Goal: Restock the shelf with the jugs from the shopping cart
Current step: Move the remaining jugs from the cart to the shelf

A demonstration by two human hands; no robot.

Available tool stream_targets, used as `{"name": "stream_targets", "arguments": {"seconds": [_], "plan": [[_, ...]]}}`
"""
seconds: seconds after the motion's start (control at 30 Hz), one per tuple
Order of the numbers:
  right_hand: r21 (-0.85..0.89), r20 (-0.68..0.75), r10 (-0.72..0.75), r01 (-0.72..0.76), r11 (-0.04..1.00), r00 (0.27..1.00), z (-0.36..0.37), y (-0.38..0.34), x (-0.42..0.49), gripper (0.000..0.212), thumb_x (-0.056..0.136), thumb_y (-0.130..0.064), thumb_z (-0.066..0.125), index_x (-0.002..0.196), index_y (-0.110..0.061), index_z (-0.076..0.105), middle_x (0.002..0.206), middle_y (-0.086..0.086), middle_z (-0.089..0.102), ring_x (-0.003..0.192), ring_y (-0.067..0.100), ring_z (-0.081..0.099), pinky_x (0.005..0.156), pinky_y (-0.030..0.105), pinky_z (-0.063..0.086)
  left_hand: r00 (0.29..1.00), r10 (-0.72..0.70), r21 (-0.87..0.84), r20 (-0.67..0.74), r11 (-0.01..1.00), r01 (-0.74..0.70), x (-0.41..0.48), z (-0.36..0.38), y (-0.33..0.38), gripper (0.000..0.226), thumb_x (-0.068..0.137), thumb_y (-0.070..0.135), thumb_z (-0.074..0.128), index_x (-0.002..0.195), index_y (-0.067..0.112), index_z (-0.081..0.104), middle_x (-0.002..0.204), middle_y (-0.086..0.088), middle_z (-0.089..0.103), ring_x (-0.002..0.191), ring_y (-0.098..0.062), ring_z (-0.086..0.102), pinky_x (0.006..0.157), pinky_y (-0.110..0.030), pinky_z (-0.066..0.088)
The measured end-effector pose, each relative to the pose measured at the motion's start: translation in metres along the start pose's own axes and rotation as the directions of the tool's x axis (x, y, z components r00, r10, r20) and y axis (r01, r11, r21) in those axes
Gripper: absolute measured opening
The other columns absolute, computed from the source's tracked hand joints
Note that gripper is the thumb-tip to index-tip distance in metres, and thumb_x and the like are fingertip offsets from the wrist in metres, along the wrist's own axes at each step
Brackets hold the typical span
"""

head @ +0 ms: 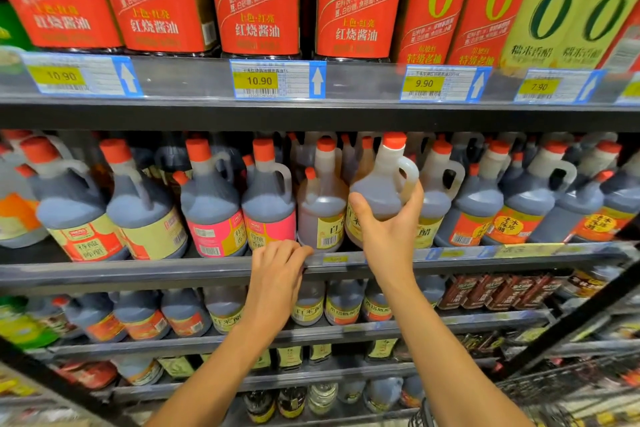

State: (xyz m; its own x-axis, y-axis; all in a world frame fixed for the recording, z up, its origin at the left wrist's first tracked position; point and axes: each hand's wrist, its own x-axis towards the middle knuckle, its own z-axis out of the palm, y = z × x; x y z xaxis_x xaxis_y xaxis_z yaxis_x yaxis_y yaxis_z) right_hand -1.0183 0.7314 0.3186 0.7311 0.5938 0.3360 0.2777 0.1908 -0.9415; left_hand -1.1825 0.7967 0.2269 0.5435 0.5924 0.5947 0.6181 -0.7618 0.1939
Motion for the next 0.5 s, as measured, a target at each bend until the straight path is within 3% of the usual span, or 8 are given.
{"name": "stream_targets", "arguments": {"seconds": [0.17,0.27,0.5], "plan": [[-0.062,-0.018,-0.008,0.007,0.998,1.000,-0.002,0.005,-0.002,0.087,0.080,-0.041,0.084,0.150,-0.023,0.035,0.148,-0.007,0.039,0.137,0.007,0.037,0.113,0.030,0.036,1.000,-0.003,-0.010,0.012,1.000,0.003,0.000,0.002,0.000,0.040,0.075,0.003,0.075,0.109,0.021,0.065,0.103,0.004,0.061,0.094,-0.022,0.052,0.079,-0.035,0.032],[-0.154,-0.053,-0.051,0.042,0.987,0.997,-0.005,0.005,-0.001,0.085,0.076,-0.043,0.087,0.145,-0.019,0.044,0.142,-0.002,0.043,0.134,0.014,0.043,0.111,0.037,0.042,1.000,-0.009,-0.010,0.009,1.000,0.009,0.001,0.001,-0.001,0.040,0.075,0.002,0.075,0.109,0.021,0.065,0.103,0.004,0.061,0.094,-0.023,0.053,0.080,-0.035,0.033],[-0.269,-0.056,-0.097,0.079,0.960,0.994,-0.014,0.003,0.003,0.077,0.065,-0.051,0.090,0.130,-0.028,0.055,0.120,-0.011,0.060,0.113,0.012,0.056,0.096,0.043,0.052,1.000,-0.011,-0.013,0.008,1.000,0.011,0.001,0.000,0.001,0.040,0.075,0.002,0.074,0.108,0.021,0.064,0.103,0.003,0.060,0.095,-0.023,0.052,0.080,-0.035,0.032]]}}
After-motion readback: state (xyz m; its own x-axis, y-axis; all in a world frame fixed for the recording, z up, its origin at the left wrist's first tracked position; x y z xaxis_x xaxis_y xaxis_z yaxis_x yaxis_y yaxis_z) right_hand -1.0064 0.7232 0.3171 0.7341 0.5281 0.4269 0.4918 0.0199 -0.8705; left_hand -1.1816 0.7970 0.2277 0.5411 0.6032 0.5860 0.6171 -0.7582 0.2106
